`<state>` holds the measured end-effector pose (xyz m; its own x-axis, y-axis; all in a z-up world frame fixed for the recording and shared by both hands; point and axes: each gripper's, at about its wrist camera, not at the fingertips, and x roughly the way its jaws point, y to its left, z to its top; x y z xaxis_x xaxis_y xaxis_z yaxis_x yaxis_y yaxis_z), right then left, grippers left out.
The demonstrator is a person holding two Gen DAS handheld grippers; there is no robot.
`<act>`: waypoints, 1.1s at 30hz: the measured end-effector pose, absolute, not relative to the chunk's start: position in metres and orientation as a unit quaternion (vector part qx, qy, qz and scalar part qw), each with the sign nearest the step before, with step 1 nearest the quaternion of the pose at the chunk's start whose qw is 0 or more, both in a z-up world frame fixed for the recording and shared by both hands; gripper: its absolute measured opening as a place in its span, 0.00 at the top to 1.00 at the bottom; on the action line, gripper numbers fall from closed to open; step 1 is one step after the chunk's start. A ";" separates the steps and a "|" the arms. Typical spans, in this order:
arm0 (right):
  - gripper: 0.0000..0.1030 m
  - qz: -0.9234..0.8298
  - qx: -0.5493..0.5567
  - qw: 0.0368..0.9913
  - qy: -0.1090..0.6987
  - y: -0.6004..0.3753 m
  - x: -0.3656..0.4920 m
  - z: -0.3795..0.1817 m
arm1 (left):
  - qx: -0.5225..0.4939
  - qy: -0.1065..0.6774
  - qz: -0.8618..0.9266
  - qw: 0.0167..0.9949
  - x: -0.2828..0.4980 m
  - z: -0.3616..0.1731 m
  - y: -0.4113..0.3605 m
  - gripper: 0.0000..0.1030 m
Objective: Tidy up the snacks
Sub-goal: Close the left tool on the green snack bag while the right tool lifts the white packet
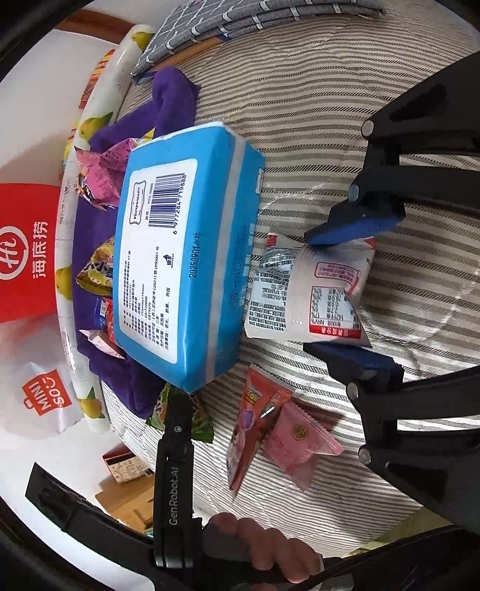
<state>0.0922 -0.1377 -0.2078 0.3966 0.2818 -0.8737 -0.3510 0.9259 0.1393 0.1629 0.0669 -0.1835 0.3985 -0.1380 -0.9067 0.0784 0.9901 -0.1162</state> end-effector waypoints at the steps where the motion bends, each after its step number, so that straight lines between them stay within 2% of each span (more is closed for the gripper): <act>1: 0.44 0.189 -0.033 0.834 0.517 -0.137 0.094 -0.209 | -0.029 0.545 -0.063 0.835 0.165 -0.186 0.068 0.29; 6: 0.46 0.188 -0.040 0.839 0.510 -0.132 0.096 -0.207 | -0.038 0.540 -0.072 0.838 0.171 -0.189 0.070 0.32; 8: 0.48 0.190 -0.045 0.840 0.507 -0.131 0.095 -0.206 | -0.039 0.538 -0.077 0.839 0.171 -0.189 0.069 0.40; 15: 0.58 0.192 -0.048 0.844 0.498 -0.135 0.092 -0.197 | -0.061 0.530 -0.093 0.841 0.167 -0.184 0.076 0.45; 33: 0.73 0.184 0.006 0.858 0.479 -0.167 0.070 -0.165 | -0.092 0.487 -0.102 0.862 0.122 -0.131 0.077 0.46</act>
